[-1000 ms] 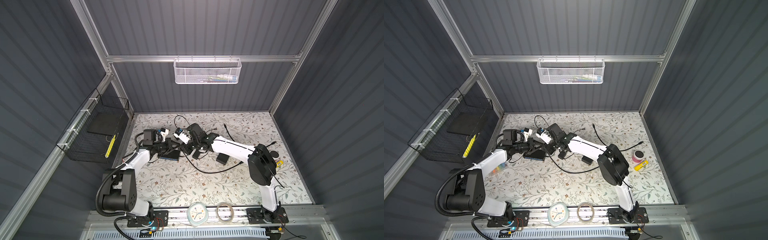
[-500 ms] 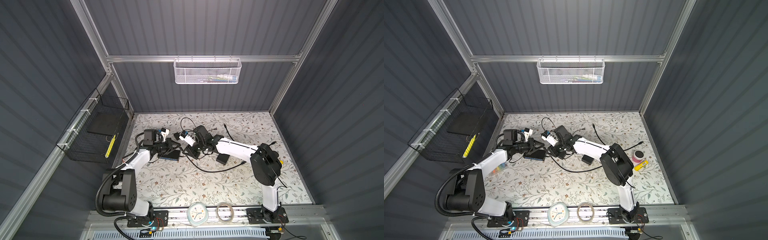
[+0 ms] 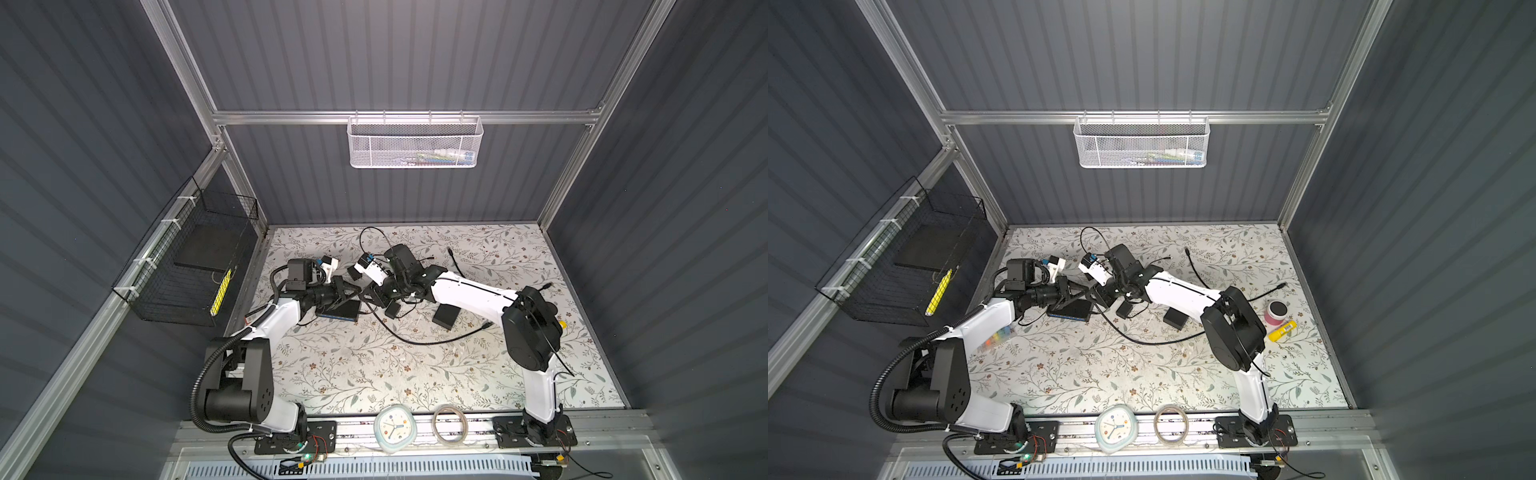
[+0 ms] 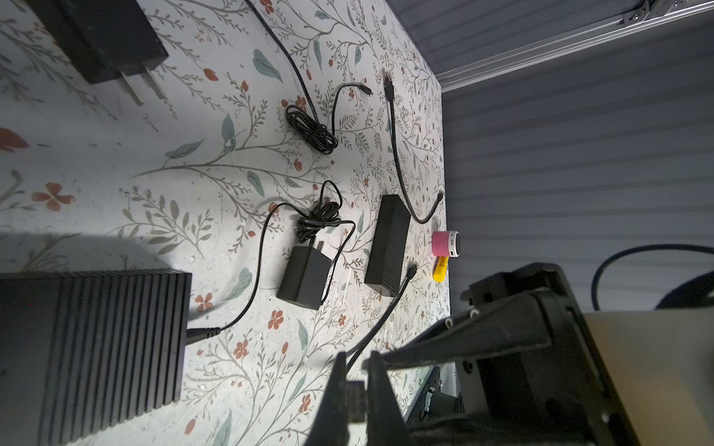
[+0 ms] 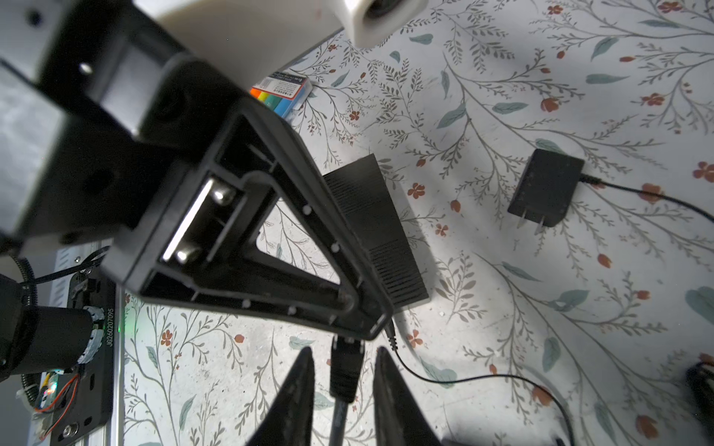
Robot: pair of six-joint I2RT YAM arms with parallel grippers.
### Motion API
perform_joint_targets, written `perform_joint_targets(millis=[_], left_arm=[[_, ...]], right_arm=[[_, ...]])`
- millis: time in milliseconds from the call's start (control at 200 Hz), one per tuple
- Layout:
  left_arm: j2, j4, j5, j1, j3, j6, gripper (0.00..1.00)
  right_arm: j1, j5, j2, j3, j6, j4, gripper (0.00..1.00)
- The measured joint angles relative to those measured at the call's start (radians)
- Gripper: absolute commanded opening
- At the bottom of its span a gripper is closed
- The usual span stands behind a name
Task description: Insert the plug into the switch port
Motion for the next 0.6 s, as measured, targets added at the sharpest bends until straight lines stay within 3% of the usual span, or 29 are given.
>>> perform_joint_targets(millis=[280, 600], left_arm=[[0.000, 0.000, 0.001, 0.000, 0.000, 0.000, 0.03], [0.000, 0.000, 0.000, 0.000, -0.001, 0.000, 0.03]], right_arm=[[0.000, -0.007, 0.023, 0.002, 0.005, -0.006, 0.23], [0.001, -0.009, 0.023, 0.002, 0.016, -0.005, 0.01]])
